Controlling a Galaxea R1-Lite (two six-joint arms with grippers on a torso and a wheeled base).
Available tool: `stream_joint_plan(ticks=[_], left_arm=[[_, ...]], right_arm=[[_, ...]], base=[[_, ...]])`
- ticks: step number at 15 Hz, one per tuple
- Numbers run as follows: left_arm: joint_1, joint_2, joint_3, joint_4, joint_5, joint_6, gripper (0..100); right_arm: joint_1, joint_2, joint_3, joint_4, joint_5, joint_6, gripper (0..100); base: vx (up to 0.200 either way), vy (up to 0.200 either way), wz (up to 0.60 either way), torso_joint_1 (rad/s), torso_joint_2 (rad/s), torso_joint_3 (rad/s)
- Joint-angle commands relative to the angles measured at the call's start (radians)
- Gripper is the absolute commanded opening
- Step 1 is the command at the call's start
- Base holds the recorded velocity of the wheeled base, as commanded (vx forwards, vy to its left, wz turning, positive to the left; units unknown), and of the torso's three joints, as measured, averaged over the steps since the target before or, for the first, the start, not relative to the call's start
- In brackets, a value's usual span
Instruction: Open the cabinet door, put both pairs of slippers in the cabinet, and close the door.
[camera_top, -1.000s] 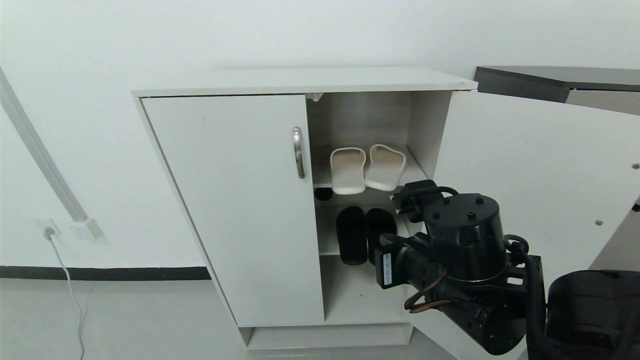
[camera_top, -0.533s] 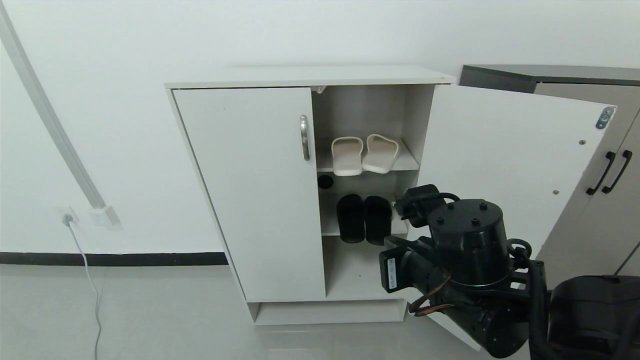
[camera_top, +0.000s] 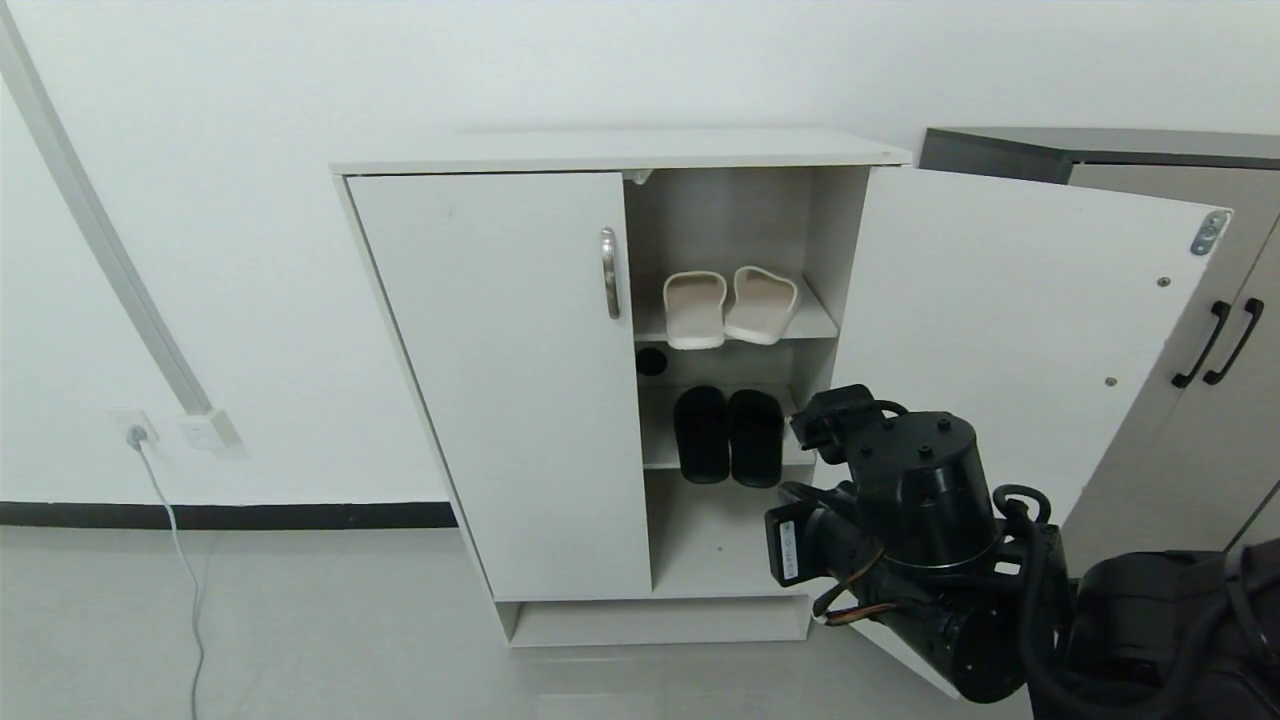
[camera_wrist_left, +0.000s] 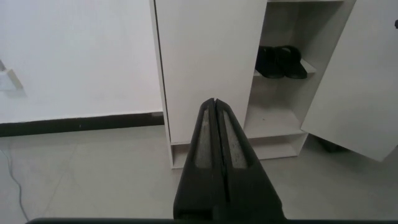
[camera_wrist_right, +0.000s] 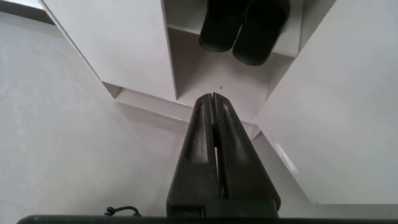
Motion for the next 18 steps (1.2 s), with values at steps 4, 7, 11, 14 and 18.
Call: stream_joint_plan(ticks=[4,7,11,14,18], left_arm=[[0.000,0.001,0.000,0.000,0.000,0.000,0],[0.000,0.001,0.000,0.000,0.000,0.000,0],[0.000,0.001,0.000,0.000,0.000,0.000,0],[0.000,0.001,0.000,0.000,0.000,0.000,0],[0.000,0.001,0.000,0.000,0.000,0.000,0]], right_arm=[[0.003,0.007,0.017,0.000,-0.001,-0.005,0],[0.003,0.004,0.020,-0.002,-0.001,-0.014,0],[0.003,0.007,0.028,-0.015,-0.001,-0.019,0],[0.009,0.008,0.031,-0.015,-0.001,-0.019,0],[0.011,0.008,0.035,-0.017,-0.001,-0.019,0]], base=[[0.000,0.000,0.00,0.003,-0.04,-0.052],[0.000,0.000,0.00,0.033,-0.35,-0.326],[0.000,0.000,0.00,0.069,-0.45,-0.351],[0.000,0.000,0.00,0.121,-0.45,-0.342],[0.000,0.000,0.00,0.152,-0.47,-0.325]])
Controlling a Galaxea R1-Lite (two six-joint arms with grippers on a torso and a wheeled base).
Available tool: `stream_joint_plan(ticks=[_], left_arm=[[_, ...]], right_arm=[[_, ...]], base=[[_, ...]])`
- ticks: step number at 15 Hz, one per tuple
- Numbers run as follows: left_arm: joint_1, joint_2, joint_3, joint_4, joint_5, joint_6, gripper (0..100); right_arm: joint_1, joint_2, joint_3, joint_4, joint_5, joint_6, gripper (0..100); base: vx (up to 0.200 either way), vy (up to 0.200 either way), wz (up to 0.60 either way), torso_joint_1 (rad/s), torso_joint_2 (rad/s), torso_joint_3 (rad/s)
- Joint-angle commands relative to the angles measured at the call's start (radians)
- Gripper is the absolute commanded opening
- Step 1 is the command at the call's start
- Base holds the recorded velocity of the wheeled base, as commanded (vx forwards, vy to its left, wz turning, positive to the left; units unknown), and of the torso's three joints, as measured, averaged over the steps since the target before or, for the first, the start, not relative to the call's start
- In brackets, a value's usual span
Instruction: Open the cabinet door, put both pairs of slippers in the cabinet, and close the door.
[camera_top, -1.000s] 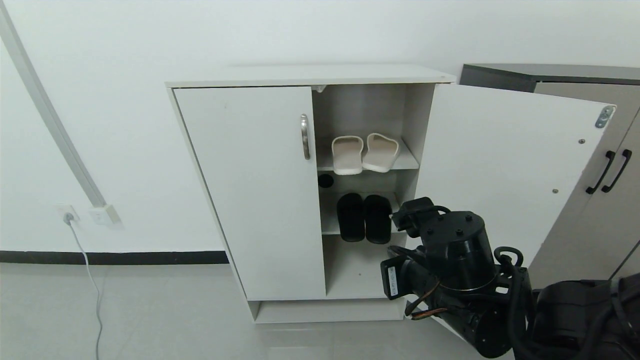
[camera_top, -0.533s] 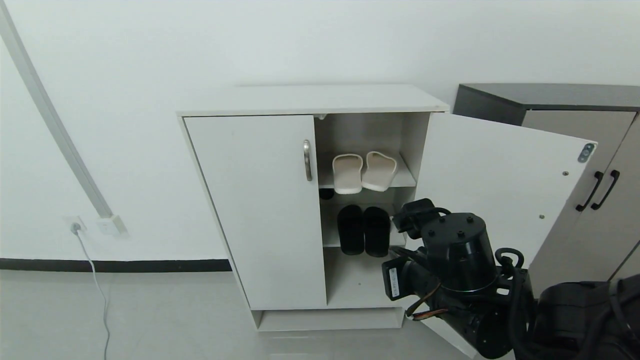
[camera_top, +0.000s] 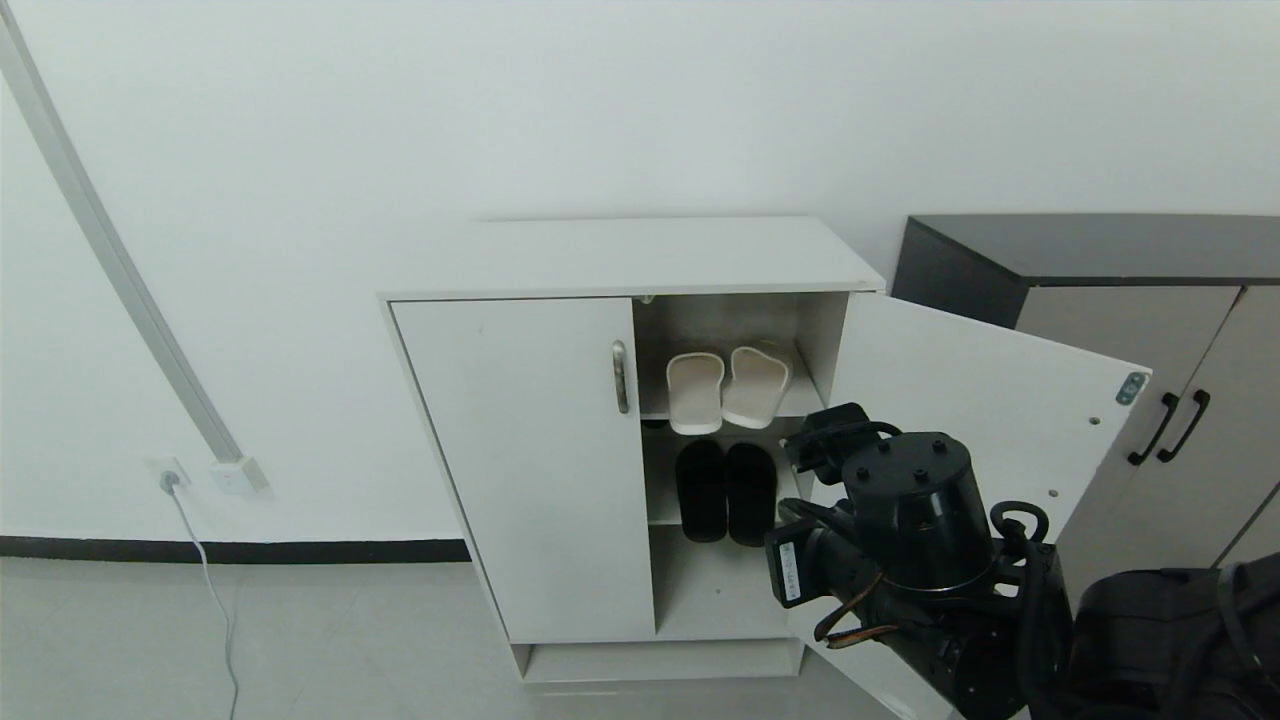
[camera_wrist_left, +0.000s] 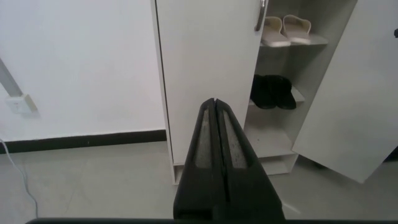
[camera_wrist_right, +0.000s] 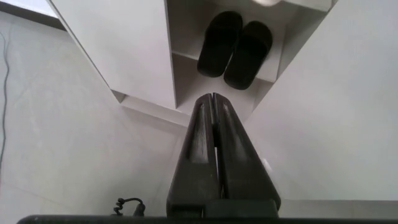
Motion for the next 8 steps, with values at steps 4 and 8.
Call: stream_joint_plan(ticks=[4,8], left_arm=[[0.000,0.001,0.000,0.000,0.000,0.000,0],[0.000,0.001,0.000,0.000,0.000,0.000,0]], right_arm=[[0.001,0.004,0.001,0.001,0.000,0.000,0],[0.001,0.002,0.007,-0.001,0.000,-0.008,0]], base=[[0.000,0.000,0.00,0.178,-0.49,-0.312],[0.000,0.000,0.00,0.204,-0.52,-0.316]])
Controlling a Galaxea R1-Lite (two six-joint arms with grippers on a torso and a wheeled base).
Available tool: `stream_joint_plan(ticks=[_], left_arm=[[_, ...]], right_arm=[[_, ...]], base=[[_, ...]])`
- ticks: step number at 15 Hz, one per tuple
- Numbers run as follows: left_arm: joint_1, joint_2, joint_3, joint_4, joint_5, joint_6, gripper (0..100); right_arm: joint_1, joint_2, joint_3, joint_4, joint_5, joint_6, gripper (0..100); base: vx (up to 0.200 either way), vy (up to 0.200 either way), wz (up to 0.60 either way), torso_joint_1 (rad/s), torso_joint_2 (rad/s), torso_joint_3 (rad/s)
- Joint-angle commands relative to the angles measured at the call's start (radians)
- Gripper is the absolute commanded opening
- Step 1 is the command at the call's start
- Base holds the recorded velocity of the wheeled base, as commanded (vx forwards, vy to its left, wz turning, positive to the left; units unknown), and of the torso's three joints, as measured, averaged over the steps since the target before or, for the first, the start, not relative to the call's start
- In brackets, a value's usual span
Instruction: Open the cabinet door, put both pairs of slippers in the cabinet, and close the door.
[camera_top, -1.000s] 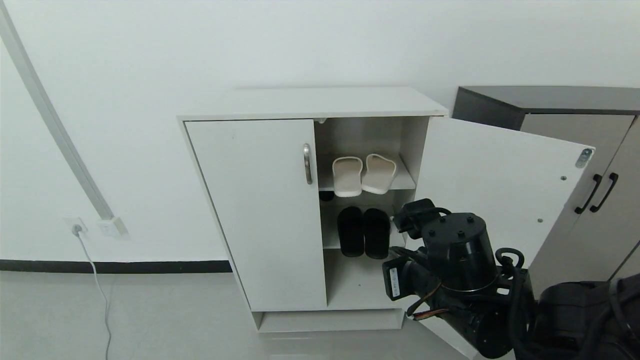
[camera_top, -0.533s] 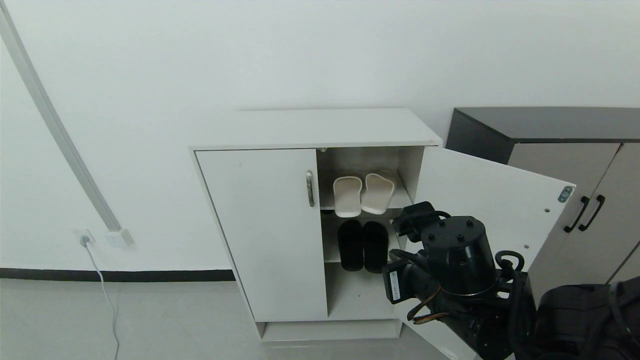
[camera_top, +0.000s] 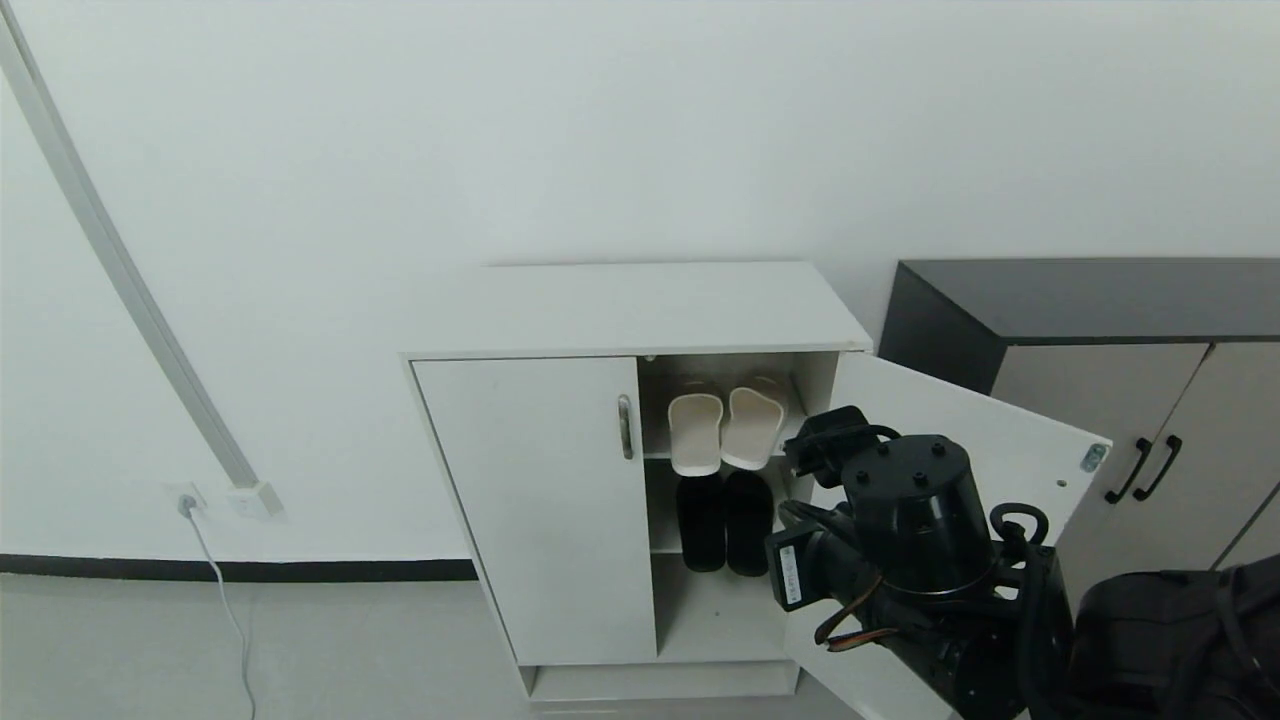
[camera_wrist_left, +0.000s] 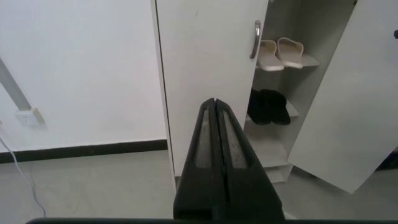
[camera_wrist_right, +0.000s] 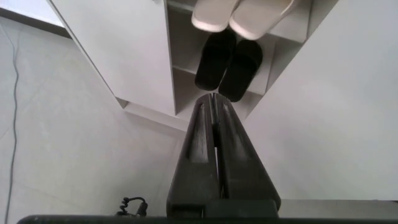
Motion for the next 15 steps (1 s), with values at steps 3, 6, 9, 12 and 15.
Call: stream_joint_plan(ticks=[3,6,9,12,15], left_arm=[[0.000,0.001,0.000,0.000,0.000,0.000,0],[0.000,0.001,0.000,0.000,0.000,0.000,0],[0.000,0.001,0.000,0.000,0.000,0.000,0],[0.000,0.001,0.000,0.000,0.000,0.000,0],[0.000,0.001,0.000,0.000,0.000,0.000,0]], right_arm=[[0.000,0.002,0.005,-0.001,-0.002,-0.004,0],[0.000,0.002,0.008,-0.001,0.000,-0.004,0],[0.000,0.003,0.009,-0.001,0.000,-0.004,0],[0.003,-0.003,0.009,-0.005,0.000,-0.004,0],[0.003,-0.013,0.017,-0.024,0.000,-0.010,0]], base=[[0.000,0.000,0.00,0.222,-0.54,-0.318],[0.000,0.000,0.00,0.242,-0.57,-0.321],[0.000,0.000,0.00,0.264,-0.61,-0.339],[0.000,0.000,0.00,0.212,-0.47,-0.261],[0.000,0.000,0.00,0.185,-0.40,-0.214]])
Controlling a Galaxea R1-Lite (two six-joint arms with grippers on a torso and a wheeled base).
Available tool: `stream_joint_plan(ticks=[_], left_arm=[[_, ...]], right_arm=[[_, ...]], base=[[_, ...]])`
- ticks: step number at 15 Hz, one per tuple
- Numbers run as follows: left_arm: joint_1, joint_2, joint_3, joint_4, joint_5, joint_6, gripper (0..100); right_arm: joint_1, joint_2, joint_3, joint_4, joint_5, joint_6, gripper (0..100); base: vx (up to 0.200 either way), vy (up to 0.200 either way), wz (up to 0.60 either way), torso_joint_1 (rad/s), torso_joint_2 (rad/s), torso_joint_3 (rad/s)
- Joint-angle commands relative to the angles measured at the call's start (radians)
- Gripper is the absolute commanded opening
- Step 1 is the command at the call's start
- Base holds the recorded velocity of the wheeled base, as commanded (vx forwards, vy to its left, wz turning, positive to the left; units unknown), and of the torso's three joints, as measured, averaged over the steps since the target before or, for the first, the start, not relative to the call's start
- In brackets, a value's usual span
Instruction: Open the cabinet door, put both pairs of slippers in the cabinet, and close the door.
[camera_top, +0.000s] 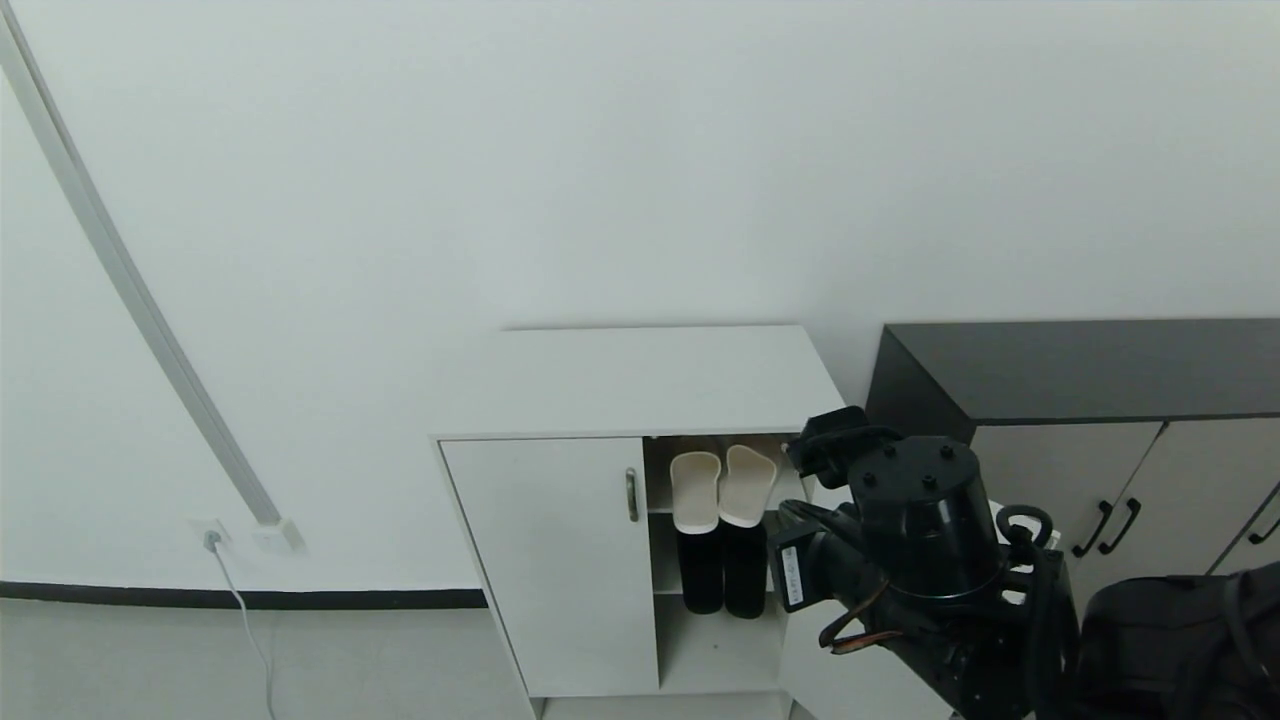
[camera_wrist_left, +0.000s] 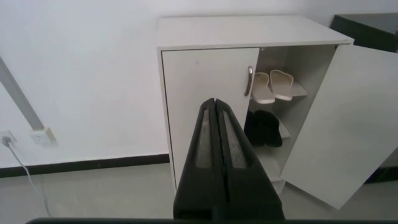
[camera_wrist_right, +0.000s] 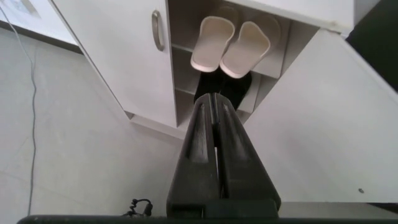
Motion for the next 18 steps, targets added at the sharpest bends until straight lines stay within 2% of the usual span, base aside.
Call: stream_joint_plan(ticks=[1,4,13,18], left_arm=[[0.000,0.001,0.000,0.000,0.000,-0.001,0],[0.000,0.001,0.000,0.000,0.000,-0.001,0],[0.000,0.001,0.000,0.000,0.000,-0.001,0],[0.000,0.001,0.000,0.000,0.000,-0.001,0]], right_arm=[[0.000,-0.007,0.004,-0.001,0.000,0.000,0],[0.000,-0.007,0.017,-0.038,0.003,0.000,0],[-0.006,-0.012,0.028,-0.044,0.003,-0.013,0],[-0.007,-0.013,0.031,-0.044,0.003,-0.022,0]], base=[[0.000,0.000,0.00,0.173,-0.37,-0.198],[0.000,0.000,0.00,0.162,-0.36,-0.191],[0.000,0.000,0.00,0.005,-0.01,-0.005],[0.000,0.000,-0.60,0.002,0.00,0.002]])
